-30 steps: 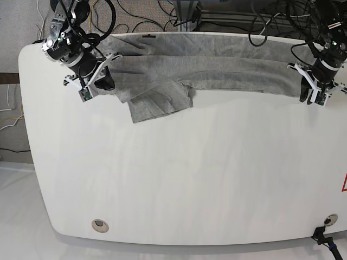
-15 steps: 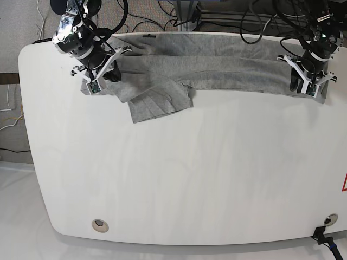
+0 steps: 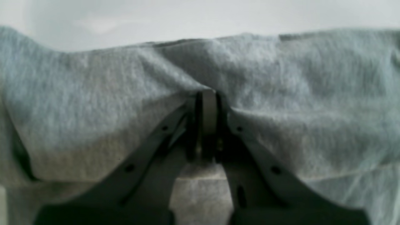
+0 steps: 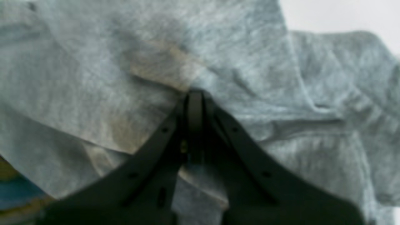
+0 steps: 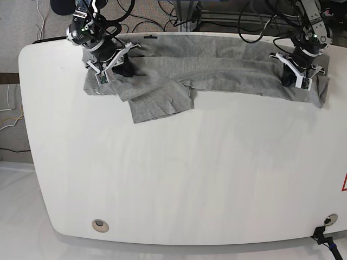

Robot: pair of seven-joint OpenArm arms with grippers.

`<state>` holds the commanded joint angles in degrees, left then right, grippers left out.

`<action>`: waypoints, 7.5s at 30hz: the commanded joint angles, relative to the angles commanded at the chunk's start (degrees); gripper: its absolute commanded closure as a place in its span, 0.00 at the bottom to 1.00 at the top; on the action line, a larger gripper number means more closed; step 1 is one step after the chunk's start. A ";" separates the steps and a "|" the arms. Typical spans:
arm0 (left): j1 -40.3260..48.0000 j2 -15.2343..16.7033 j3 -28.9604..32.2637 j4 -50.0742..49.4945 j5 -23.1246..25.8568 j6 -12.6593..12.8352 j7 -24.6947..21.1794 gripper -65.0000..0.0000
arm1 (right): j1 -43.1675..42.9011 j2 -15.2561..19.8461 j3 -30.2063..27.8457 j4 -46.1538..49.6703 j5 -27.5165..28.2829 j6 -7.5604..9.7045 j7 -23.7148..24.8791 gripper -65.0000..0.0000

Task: Fold the T-shirt properly

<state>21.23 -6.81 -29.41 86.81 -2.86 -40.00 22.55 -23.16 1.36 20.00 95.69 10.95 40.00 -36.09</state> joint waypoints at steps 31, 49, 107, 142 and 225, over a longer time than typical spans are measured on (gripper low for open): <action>-13.71 -3.78 -0.26 -14.86 -0.09 0.00 0.00 0.99 | 16.18 7.30 0.35 -21.98 0.35 0.00 9.05 1.00; -13.71 -4.66 -0.35 -11.60 -0.26 0.00 0.26 0.99 | 19.69 5.98 0.26 -0.09 4.66 0.00 -6.68 0.85; -13.63 -4.92 -4.13 7.82 -9.49 0.00 9.67 0.46 | 37.10 0.88 -7.65 -34.64 4.57 0.00 -1.23 0.74; -13.10 -4.84 -4.13 3.16 -9.41 0.00 9.41 0.46 | 23.12 -0.53 -4.31 3.78 9.58 0.00 -27.16 1.00; -11.96 -4.92 -4.22 3.16 -9.49 0.00 9.23 0.46 | 17.49 7.12 -7.38 -17.41 1.23 0.00 8.97 1.00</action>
<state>9.27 -11.74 -33.63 89.98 -12.35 -40.00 31.78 -5.67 8.48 12.62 78.29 12.18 40.00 -27.12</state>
